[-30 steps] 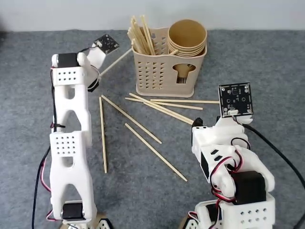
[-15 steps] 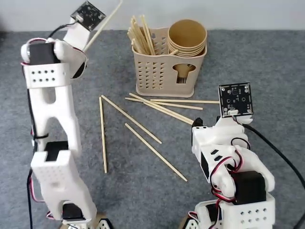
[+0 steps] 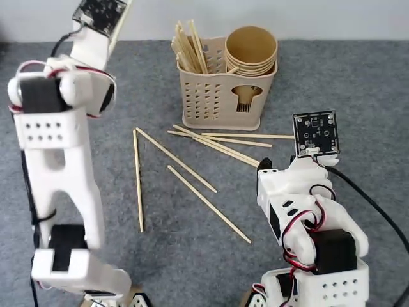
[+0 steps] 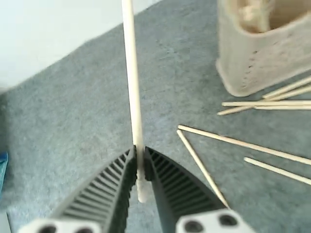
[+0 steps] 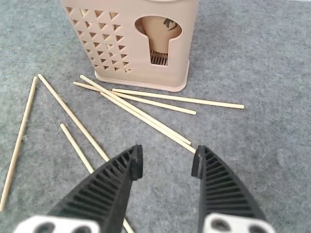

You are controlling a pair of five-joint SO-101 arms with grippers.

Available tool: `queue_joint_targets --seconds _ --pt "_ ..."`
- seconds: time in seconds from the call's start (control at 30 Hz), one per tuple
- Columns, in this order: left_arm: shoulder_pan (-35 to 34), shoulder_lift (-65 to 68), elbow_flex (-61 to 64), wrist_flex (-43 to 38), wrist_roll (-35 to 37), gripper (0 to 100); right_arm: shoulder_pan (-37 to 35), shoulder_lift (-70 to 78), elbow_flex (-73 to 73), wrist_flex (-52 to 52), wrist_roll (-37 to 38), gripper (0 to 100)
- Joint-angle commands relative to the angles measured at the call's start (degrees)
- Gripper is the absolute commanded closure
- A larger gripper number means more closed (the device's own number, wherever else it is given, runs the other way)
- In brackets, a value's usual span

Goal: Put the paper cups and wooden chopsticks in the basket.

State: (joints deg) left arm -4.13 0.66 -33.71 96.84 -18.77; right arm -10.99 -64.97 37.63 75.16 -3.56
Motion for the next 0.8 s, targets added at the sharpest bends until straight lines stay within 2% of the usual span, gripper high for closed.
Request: queue_joint_targets --seconds 0.0,0.07,0.17,0.33,0.43,0.63,0.77 --pt "3.3 -11.8 6.5 -3.4 0.9 99 0.1 0.0 -0.7 -0.6 -0.6 81.2" --pt "5.1 -17.9 12.8 -6.9 1.1 99 0.1 0.0 -0.7 -0.6 -0.6 81.2" --pt "6.9 -26.5 24.3 -15.6 5.9 99 0.1 0.0 -0.7 -0.6 -0.6 81.2" --pt "7.6 -37.3 45.1 -36.2 14.2 99 0.1 0.0 -0.7 -0.6 -0.6 81.2" --pt "8.8 -40.6 54.7 -48.1 15.5 99 0.1 0.0 -0.7 -0.6 -0.6 81.2" --pt "11.5 -38.9 63.5 -64.8 16.0 98 0.1 0.0 -0.7 -0.6 -0.7 81.2" --pt "12.4 -34.1 63.7 -70.5 22.2 96 0.1 0.0 -0.7 -0.6 -0.7 81.2"
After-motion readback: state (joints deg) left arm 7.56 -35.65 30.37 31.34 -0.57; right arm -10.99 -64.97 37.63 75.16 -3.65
